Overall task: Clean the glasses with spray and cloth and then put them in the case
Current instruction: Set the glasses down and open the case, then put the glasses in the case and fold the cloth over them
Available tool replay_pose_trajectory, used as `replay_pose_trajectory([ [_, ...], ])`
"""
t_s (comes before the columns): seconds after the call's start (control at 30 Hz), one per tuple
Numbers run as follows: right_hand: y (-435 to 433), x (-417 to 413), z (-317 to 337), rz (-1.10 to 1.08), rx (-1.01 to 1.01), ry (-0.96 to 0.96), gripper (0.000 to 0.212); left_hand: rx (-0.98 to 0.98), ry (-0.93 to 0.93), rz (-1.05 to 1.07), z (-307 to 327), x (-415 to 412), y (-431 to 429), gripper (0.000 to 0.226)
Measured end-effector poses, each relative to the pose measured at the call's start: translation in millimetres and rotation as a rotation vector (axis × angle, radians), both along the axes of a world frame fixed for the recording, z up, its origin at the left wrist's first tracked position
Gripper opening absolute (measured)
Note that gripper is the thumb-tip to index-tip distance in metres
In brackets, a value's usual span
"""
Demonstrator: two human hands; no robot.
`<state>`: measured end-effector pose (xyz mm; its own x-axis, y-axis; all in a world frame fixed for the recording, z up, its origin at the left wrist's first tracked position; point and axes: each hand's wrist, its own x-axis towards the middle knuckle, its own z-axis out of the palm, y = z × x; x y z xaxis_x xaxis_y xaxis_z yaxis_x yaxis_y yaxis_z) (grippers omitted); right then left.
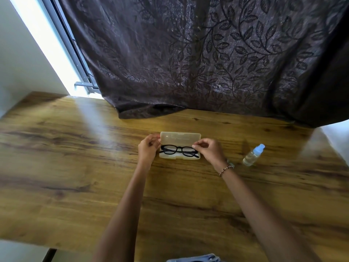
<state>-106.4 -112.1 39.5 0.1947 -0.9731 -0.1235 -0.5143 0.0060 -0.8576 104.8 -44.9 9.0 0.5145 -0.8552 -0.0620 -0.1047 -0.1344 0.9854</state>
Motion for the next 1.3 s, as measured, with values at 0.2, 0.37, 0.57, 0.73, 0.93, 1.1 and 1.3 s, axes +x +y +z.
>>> replay_pose_trajectory([
  [0.2,5,-9,2,0.076,0.009,0.038,0.052,0.042,-0.014,0.001,3,0,-1,0.018],
  [0.37,5,-8,0,0.13,0.062,0.14,0.087,0.072,-0.01,-0.029,3,3,0,0.022],
  [0.57,4,-6,-1,0.128,0.079,0.126,0.086,0.097,0.002,-0.009,2,4,-1,0.026],
  [0.73,3,-4,-1,0.123,0.093,0.1,0.079,0.114,0.132,0.002,4,6,-3,0.027],
  [0.93,2,-8,1,0.124,0.091,0.103,0.078,0.125,0.165,0.023,7,6,-1,0.025],
  [1.1,-1,-38,15,0.114,-0.147,0.356,0.049,-0.042,-0.02,0.243,22,-2,14,0.022],
  [1.3,9,-85,20,0.147,-0.065,0.631,0.045,-0.223,-0.054,0.171,49,-52,25,0.019],
])
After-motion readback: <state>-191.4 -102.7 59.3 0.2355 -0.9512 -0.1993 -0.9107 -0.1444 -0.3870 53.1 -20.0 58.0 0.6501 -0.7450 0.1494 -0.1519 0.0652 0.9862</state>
